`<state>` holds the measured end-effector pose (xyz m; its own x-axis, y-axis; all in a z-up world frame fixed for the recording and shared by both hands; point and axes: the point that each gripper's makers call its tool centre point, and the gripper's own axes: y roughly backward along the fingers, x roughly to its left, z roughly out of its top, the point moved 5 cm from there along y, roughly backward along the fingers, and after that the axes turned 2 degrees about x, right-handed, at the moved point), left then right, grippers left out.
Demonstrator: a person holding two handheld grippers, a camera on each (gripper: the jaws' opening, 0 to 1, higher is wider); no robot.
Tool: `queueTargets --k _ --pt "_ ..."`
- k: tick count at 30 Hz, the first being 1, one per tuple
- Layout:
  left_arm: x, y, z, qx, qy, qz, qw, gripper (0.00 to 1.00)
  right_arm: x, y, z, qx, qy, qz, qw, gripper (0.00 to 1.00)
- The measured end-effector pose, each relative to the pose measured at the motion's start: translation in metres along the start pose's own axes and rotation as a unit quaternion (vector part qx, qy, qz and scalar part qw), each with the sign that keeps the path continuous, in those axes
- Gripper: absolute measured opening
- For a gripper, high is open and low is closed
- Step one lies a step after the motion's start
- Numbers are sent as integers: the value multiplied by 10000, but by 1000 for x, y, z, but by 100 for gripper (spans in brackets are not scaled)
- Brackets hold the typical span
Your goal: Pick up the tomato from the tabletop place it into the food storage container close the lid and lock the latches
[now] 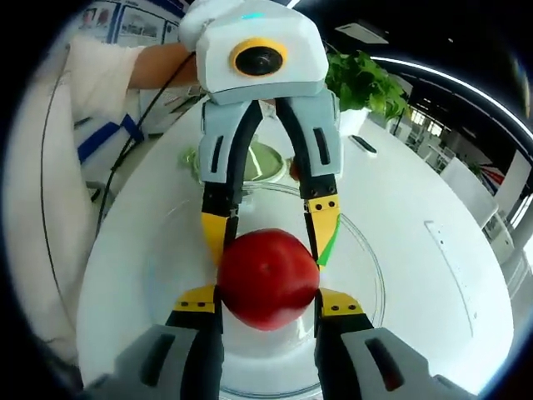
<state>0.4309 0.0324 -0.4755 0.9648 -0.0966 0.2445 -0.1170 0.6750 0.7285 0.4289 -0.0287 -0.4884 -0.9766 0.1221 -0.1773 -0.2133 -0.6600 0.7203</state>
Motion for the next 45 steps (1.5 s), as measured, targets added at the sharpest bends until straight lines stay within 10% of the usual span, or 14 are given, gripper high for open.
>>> queueTargets --k 23,45 --pt "0 -7 -11 240 471 -333 9980 34 0 -4 -1 441 -192 209 9986 39" --pt "5 13 6 -350 370 75 9987 42 0 7 12 -165 -269 144 9994 44"
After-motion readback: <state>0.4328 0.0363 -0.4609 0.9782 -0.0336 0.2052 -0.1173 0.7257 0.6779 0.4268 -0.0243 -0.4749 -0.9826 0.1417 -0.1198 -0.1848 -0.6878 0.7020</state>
